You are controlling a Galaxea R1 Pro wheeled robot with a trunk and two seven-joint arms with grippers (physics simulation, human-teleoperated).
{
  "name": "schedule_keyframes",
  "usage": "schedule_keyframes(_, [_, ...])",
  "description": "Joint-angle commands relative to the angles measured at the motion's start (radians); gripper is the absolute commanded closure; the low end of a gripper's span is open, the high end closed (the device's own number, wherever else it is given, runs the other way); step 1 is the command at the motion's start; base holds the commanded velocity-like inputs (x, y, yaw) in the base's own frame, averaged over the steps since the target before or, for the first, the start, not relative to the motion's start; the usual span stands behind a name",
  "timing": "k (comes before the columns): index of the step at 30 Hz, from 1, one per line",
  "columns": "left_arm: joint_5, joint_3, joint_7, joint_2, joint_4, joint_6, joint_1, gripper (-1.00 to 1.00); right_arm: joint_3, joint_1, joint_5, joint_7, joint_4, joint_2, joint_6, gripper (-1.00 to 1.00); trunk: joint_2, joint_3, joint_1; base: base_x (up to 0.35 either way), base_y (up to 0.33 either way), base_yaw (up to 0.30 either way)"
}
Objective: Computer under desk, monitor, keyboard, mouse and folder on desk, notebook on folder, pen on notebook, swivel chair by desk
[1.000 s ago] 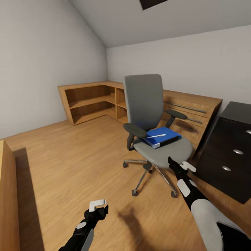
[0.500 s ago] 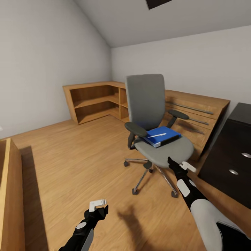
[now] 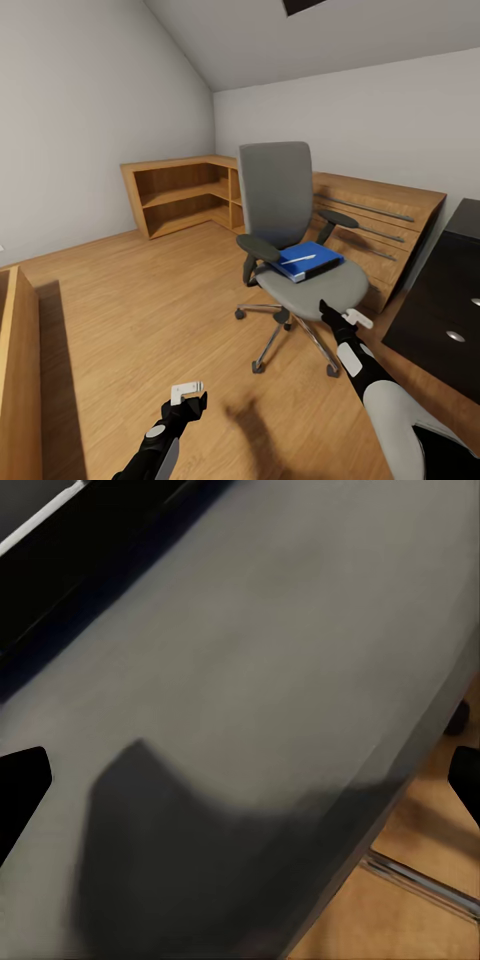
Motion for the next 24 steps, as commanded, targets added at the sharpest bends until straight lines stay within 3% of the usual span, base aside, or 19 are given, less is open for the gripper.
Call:
schedule_keyframes(1, [0.010, -0.002, 0.005, 0.000, -0.002, 0.005, 0.000, -1.00, 0.000, 0.000, -0.011, 0.009, 0.086, 0.002, -0.002, -1.00, 0.000, -0.001, 0.000, 0.039, 0.000, 0.000])
schedule_keyframes(7, [0.010, -0.002, 0.006, 0.000, -0.002, 0.005, 0.000, -1.00, 0.000, 0.000, -0.010, 0.009, 0.086, 0.005, -0.004, -1.00, 0.000, -0.001, 0.000, -0.043, 0.000, 0.000])
schedule_keyframes(21, [0.010, -0.002, 0.005, 0.000, -0.002, 0.005, 0.000, -1.00, 0.000, 0.000, -0.007, 0.010, 0.089, 0.004, -0.007, -1.00, 0.000, -0.001, 0.000, -0.306, -0.035, 0.000])
schedule_keyframes(24, [0.010, -0.002, -0.004, 0.000, 0.005, 0.001, 0.000, -1.00, 0.000, 0.001, 0.019, 0.010, 0.131, 0.004, -0.015, -1.00, 0.000, -0.001, 0.000, -0.217, -0.091, 0.000])
